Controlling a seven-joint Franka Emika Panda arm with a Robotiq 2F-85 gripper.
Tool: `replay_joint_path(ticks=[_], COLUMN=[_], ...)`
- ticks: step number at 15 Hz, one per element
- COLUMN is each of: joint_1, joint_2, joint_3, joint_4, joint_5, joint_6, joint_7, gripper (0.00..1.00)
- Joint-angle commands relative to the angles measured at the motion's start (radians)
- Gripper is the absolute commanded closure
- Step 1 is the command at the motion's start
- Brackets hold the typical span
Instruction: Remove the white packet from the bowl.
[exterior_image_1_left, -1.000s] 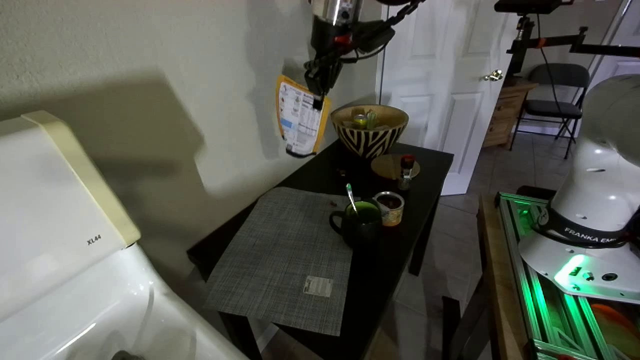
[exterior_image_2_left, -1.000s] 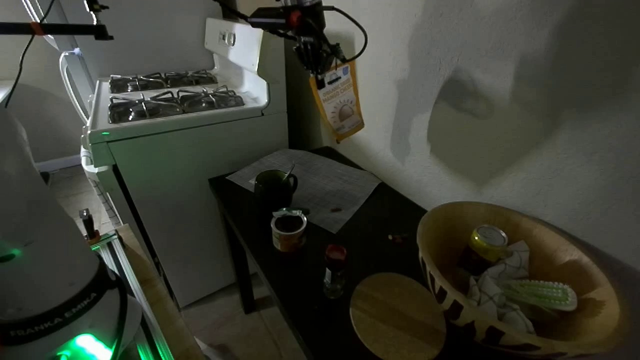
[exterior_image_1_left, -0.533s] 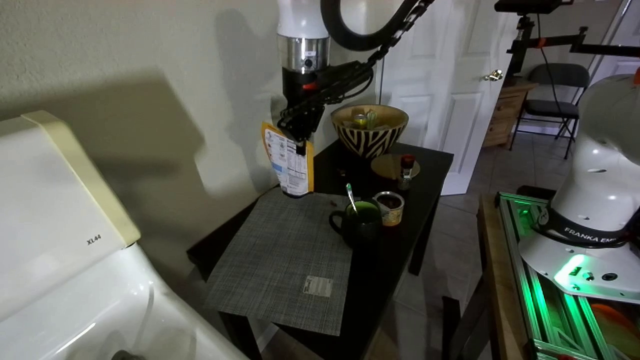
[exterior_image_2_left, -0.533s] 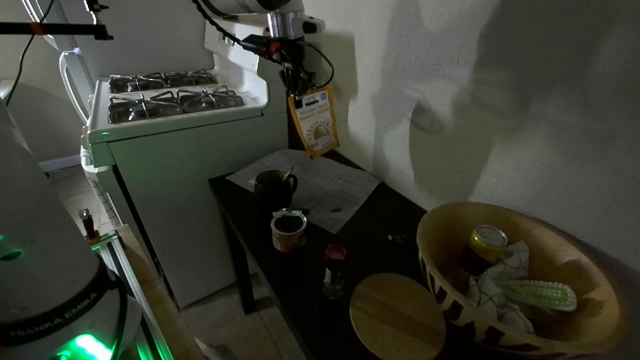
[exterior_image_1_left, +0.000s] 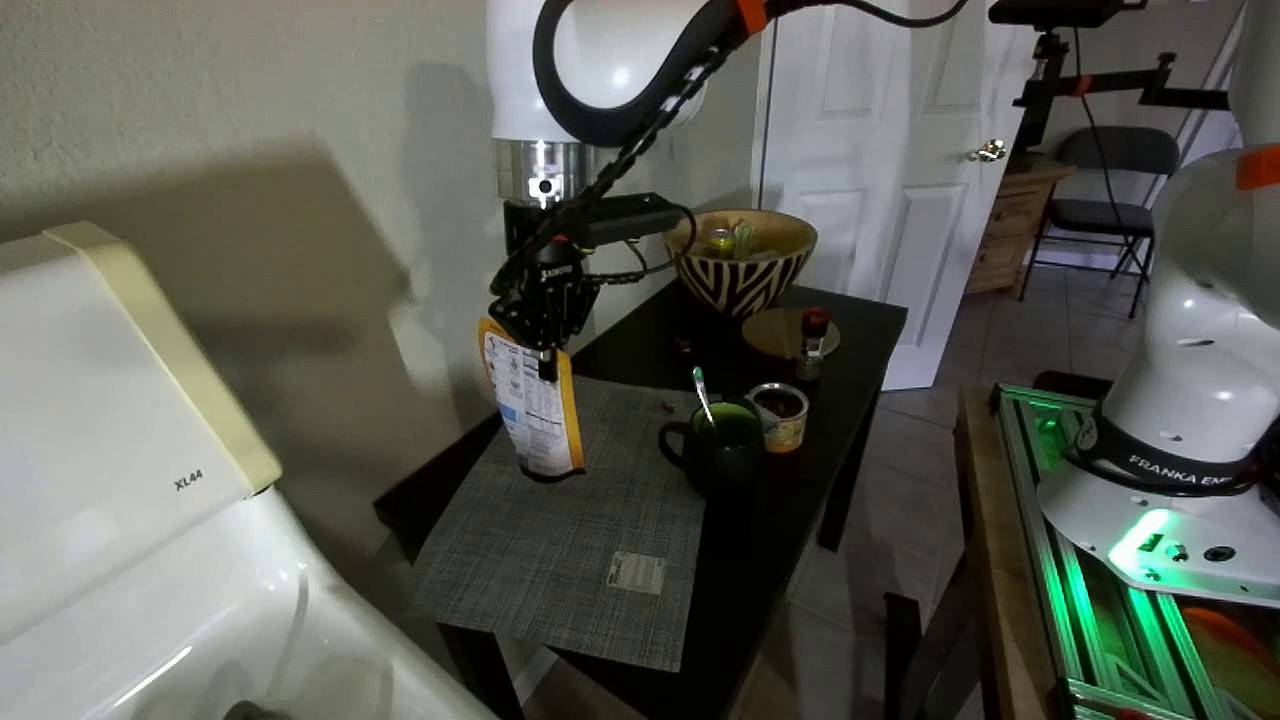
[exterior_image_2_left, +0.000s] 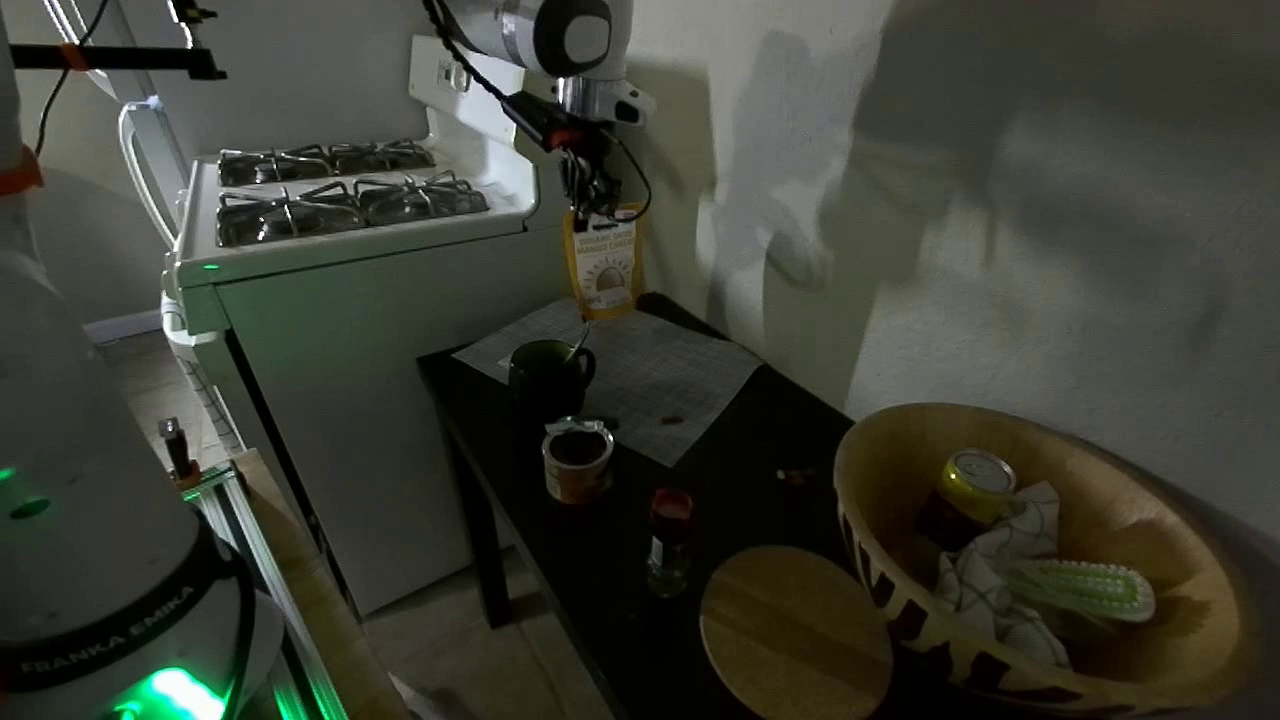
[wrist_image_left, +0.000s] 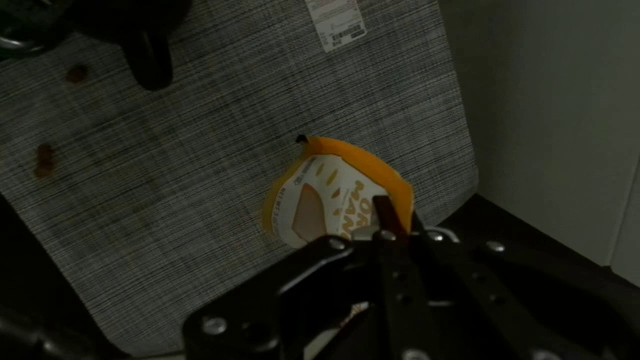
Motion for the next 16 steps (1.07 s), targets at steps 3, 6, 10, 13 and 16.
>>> replay_joint_path(ticks=[3, 6, 10, 13, 16], joint_1=[-0.021, -0.026, -0.021, -0.019, 0.012], joint_2=[0.108, 0.131, 0.132, 0.121, 0.074], joint_3=[0.004, -0.008, -0.043, -0.060, -0.100], joint_4=[0.083, 0.098, 0.082, 0.080, 0.075], joint_5=[0.189, 0.215, 0.177, 0.153, 0.022], joint_6=[-0.011, -0.011, -0.003, -0.030, -0.047], joint_7=[-0.138, -0.157, -0.130, -0.131, -0.076], gripper=[0.99, 0.99, 0.99, 0.64, 0.42])
